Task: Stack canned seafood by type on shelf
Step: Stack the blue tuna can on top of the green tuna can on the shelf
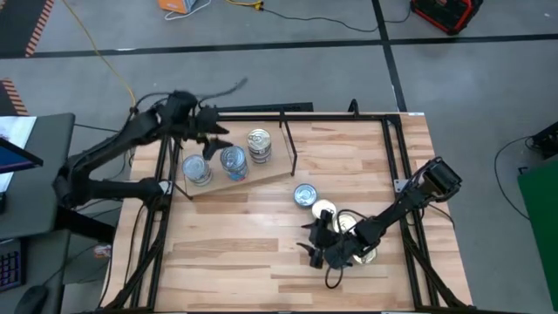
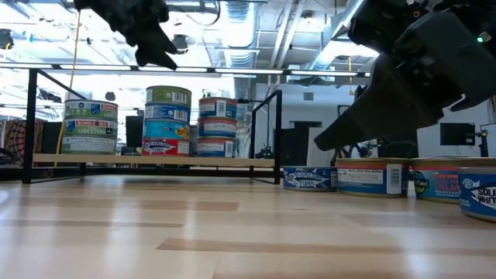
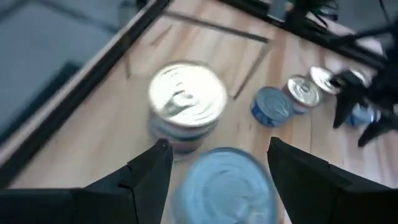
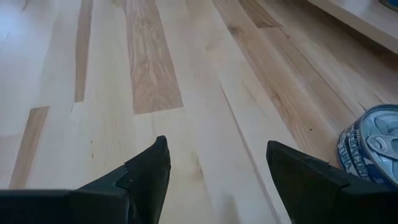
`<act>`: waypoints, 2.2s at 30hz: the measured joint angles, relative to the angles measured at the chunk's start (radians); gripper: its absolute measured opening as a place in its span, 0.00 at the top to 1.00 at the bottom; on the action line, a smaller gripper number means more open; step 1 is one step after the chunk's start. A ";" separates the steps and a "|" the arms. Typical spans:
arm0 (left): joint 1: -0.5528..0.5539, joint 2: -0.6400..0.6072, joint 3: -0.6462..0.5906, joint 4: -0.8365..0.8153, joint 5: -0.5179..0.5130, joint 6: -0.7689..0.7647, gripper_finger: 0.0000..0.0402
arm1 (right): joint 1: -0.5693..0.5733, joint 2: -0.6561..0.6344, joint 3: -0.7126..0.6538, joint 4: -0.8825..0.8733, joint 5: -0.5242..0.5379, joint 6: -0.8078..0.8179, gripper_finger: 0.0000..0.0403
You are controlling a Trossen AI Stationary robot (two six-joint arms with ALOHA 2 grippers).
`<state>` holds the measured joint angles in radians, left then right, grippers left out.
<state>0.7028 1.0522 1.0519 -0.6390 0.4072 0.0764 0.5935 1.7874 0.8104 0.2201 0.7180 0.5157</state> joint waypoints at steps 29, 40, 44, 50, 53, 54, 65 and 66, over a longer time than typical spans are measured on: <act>-1.293 0.069 -0.422 0.620 -0.949 -0.214 0.38 | -0.028 0.000 -0.037 0.104 0.013 0.049 0.28; -1.364 0.386 -0.422 0.912 -0.973 -0.227 0.38 | 0.004 -0.097 0.011 -0.141 0.006 0.083 0.28; -1.345 0.454 -0.422 1.007 -0.982 -0.258 0.38 | -0.011 -0.123 0.044 -0.288 0.013 0.086 0.28; -1.311 0.550 -0.421 1.127 -0.969 -0.276 0.38 | -0.108 -0.122 0.055 -0.339 -0.037 0.057 0.28; -1.297 0.586 -0.421 1.182 -0.985 -0.289 0.38 | -0.172 -0.122 0.055 -0.344 -0.082 0.039 0.28; -1.293 0.591 -0.421 1.190 -0.995 -0.291 0.38 | -0.191 -0.122 0.055 -0.350 -0.086 0.037 0.28; -1.304 0.593 -0.421 1.189 -1.067 -0.309 0.38 | -0.298 -0.113 0.099 -0.499 -0.088 0.014 0.28; -1.305 0.593 -0.421 1.188 -1.067 -0.309 0.38 | -0.303 -0.113 0.106 -0.500 -0.087 0.003 0.28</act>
<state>-0.6018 1.6455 0.6308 0.5493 -0.6601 -0.2323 0.2906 1.6741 0.9161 -0.2802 0.6307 0.5190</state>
